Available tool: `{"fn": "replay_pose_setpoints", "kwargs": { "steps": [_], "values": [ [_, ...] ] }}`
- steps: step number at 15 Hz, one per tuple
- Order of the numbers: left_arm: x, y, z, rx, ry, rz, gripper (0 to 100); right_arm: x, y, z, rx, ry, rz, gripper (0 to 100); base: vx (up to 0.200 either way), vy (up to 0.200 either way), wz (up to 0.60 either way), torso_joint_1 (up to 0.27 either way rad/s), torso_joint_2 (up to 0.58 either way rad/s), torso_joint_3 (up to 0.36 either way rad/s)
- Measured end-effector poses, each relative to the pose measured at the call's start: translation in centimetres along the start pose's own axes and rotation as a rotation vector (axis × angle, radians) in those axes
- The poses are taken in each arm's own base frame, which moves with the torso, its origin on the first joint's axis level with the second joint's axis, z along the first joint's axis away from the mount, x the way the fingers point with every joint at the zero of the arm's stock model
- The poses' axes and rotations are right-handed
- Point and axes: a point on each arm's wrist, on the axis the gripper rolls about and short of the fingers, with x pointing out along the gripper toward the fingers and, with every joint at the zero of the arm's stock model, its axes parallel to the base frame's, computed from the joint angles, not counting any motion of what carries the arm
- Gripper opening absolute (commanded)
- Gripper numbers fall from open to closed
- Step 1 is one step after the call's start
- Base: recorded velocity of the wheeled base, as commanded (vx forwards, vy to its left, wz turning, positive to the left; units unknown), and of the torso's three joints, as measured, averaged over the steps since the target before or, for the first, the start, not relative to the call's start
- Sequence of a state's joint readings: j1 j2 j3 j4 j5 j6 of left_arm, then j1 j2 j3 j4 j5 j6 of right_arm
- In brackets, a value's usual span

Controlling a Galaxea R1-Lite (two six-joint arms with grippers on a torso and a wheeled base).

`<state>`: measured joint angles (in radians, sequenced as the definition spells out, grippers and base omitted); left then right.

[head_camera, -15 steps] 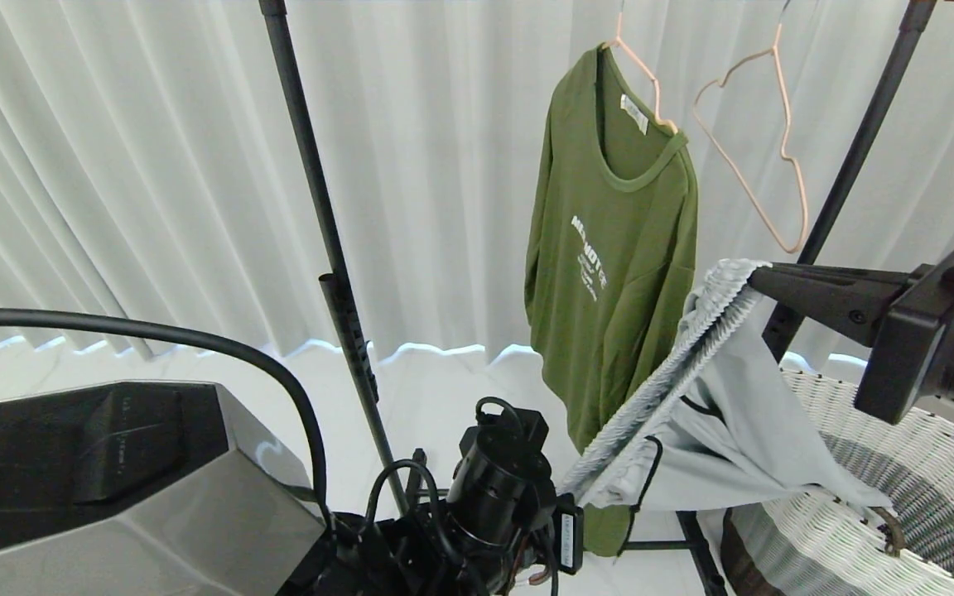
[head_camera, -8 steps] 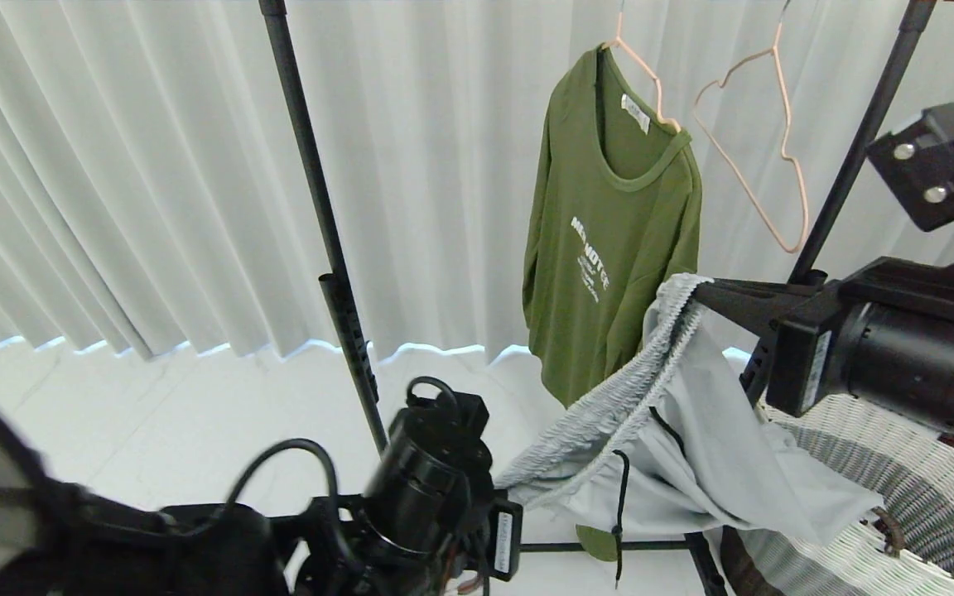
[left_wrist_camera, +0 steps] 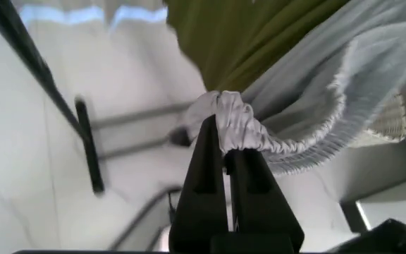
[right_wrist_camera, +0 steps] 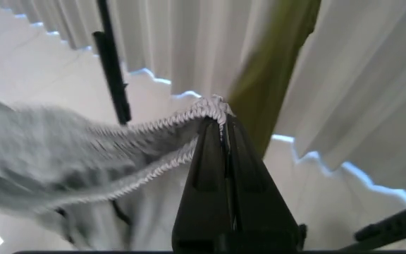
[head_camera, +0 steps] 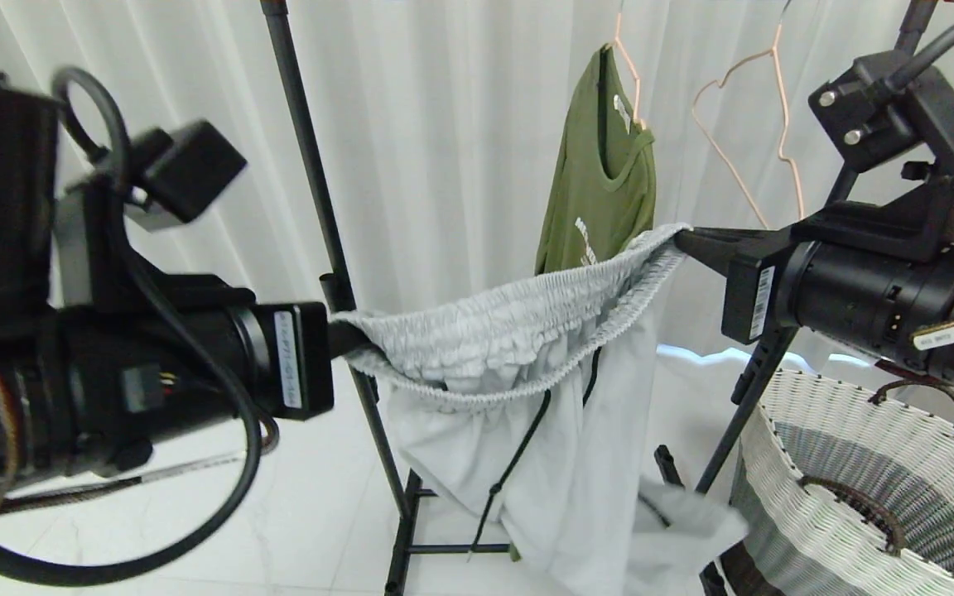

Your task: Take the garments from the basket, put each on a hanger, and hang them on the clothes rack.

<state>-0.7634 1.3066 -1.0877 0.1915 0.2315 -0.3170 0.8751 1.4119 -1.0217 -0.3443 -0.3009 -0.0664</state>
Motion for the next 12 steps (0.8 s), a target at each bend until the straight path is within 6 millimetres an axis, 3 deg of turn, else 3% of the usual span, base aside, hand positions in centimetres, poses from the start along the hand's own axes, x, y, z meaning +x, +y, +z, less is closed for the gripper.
{"fn": "replay_pose_setpoints", "kwargs": {
  "steps": [2,5,9,12],
  "values": [
    [-1.4,0.0,1.6,0.116,-0.071,0.045,0,-0.4,-1.0,0.5,-0.015,-0.017,-0.037,0,0.0,0.0,0.0,0.0,0.0,0.0],
    [-1.7,-0.6,1.3,0.156,-0.103,0.168,0,-1.3,-1.7,1.1,-0.036,-0.039,-0.054,0,0.0,0.0,0.0,0.0,0.0,0.0],
    [-3.3,-2.5,2.6,0.188,-0.171,0.104,0,-2.2,-2.5,3.5,-0.071,-0.053,-0.075,0,0.0,0.0,0.0,0.0,0.0,0.0],
    [-4.1,-2.8,3.2,0.262,-0.2,0.103,0,-3.2,-2.8,4.8,-0.101,-0.069,-0.077,0,0.0,0.0,0.0,0.0,0.0,0.0]
  ]
}}
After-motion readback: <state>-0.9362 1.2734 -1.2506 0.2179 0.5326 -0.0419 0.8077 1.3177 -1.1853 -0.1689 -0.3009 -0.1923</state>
